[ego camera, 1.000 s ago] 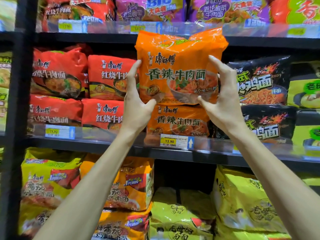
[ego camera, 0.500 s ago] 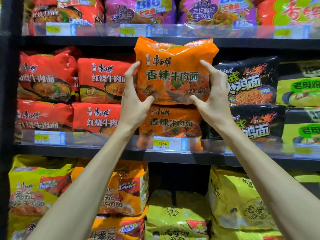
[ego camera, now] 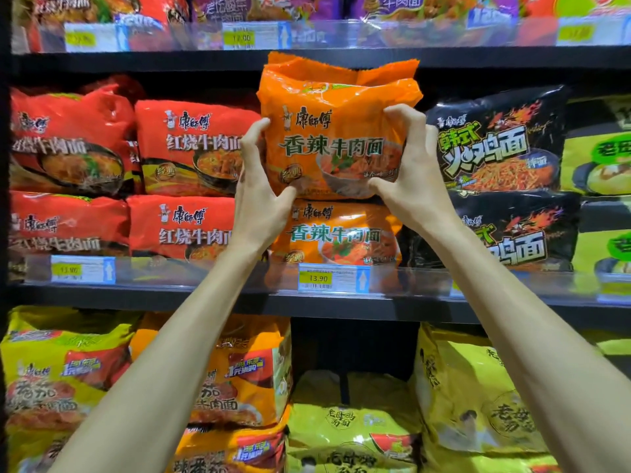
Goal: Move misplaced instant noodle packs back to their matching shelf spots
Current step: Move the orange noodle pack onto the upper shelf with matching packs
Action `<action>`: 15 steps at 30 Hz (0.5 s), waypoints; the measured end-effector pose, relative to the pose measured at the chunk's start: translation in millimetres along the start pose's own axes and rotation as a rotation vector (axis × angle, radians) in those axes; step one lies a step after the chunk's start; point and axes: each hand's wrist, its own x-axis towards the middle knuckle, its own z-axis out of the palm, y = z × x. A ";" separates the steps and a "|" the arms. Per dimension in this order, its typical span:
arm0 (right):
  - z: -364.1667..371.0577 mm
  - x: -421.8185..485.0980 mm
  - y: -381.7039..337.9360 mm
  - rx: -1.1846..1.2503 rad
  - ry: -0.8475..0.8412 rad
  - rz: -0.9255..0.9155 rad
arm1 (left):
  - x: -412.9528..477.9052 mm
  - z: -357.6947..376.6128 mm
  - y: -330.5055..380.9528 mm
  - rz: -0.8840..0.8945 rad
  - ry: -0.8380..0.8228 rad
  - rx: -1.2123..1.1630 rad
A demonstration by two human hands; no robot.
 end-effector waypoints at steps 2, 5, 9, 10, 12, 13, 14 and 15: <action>2.6 -1.1 0.8 -0.051 -0.014 0.022 | -1.5 -0.1 -3.4 0.009 -0.021 0.023; 7.8 -4.2 9.2 -0.135 -0.037 0.040 | -5.7 1.5 -6.3 0.004 -0.042 0.089; 7.7 0.6 17.2 -0.210 -0.090 0.076 | -2.2 2.8 -6.9 -0.028 -0.087 0.132; 7.4 2.0 17.4 -0.232 -0.099 0.087 | -0.2 2.7 -6.2 -0.037 -0.102 0.150; 8.3 2.7 16.1 -0.272 -0.108 0.098 | 2.7 4.1 -3.4 -0.054 -0.116 0.213; 9.0 2.1 14.7 -0.286 -0.109 0.103 | 2.5 5.9 -1.1 -0.065 -0.112 0.246; 10.2 1.0 13.3 -0.300 -0.107 0.105 | 0.6 8.1 0.9 -0.072 -0.100 0.275; 11.4 -1.1 11.9 -0.316 -0.102 0.104 | -1.9 10.5 2.3 -0.071 -0.085 0.296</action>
